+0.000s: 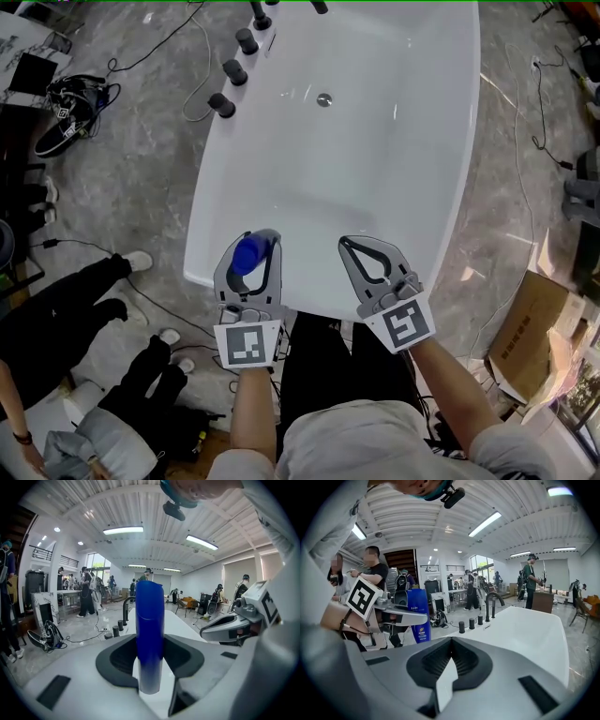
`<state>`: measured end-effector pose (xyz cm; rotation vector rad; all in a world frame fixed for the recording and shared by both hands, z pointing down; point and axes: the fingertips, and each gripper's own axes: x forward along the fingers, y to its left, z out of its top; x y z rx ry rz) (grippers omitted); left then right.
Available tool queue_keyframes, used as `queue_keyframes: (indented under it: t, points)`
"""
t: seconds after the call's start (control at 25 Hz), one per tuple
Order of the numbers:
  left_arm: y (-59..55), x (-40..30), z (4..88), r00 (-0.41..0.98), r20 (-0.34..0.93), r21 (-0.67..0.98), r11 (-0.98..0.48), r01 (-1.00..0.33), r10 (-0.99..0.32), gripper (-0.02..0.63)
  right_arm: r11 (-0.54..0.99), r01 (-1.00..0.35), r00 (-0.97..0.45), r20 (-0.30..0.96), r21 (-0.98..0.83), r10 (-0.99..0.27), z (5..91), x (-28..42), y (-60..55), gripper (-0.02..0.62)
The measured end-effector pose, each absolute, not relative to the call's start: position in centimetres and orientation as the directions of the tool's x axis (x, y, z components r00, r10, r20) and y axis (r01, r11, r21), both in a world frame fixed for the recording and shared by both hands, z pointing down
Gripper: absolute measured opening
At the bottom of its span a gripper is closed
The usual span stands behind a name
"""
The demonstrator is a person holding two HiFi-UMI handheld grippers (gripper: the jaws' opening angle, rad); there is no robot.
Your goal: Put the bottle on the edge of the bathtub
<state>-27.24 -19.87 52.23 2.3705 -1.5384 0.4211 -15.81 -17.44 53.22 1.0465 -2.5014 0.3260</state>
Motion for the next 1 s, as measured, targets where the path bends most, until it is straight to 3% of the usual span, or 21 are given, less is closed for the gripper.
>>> queue_keyframes:
  t: [1.0]
  points:
    - [-27.7, -34.5, 59.0, 0.448, 0.379, 0.010, -0.480, -0.877, -0.810, 0.170, 0.647, -0.759, -0.597, 0.481, -0.077, -0.642, 59.9, -21.5, -22.2, 0.006]
